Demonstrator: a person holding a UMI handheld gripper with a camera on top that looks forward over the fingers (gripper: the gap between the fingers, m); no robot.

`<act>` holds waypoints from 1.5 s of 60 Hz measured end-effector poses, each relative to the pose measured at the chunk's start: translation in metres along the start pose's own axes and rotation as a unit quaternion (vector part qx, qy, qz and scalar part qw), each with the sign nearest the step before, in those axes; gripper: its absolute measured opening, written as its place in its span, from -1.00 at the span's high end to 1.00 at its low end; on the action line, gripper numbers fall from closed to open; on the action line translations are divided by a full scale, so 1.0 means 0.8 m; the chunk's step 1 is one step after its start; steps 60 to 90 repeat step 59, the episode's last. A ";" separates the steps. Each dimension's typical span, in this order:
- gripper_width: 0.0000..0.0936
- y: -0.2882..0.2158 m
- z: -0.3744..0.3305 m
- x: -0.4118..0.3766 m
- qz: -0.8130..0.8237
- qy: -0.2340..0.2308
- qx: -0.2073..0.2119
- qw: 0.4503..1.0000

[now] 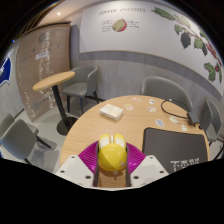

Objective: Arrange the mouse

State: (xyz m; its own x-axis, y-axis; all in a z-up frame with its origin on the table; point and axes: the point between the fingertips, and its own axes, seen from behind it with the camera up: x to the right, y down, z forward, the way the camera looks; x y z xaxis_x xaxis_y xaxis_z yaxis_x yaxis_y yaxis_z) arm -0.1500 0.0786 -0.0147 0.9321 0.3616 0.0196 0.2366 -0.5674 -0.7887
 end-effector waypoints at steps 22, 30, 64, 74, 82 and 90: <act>0.23 -0.058 -0.152 0.202 0.065 0.124 0.119 0.983; 0.18 0.042 -0.103 0.242 0.097 0.128 0.025 0.987; -0.86 0.058 -0.241 0.247 0.128 0.060 0.128 0.982; -0.86 0.058 -0.241 0.247 0.128 0.060 0.128 0.982; -0.86 0.058 -0.241 0.247 0.128 0.060 0.128 0.982; -0.86 0.058 -0.241 0.247 0.128 0.060 0.128 0.982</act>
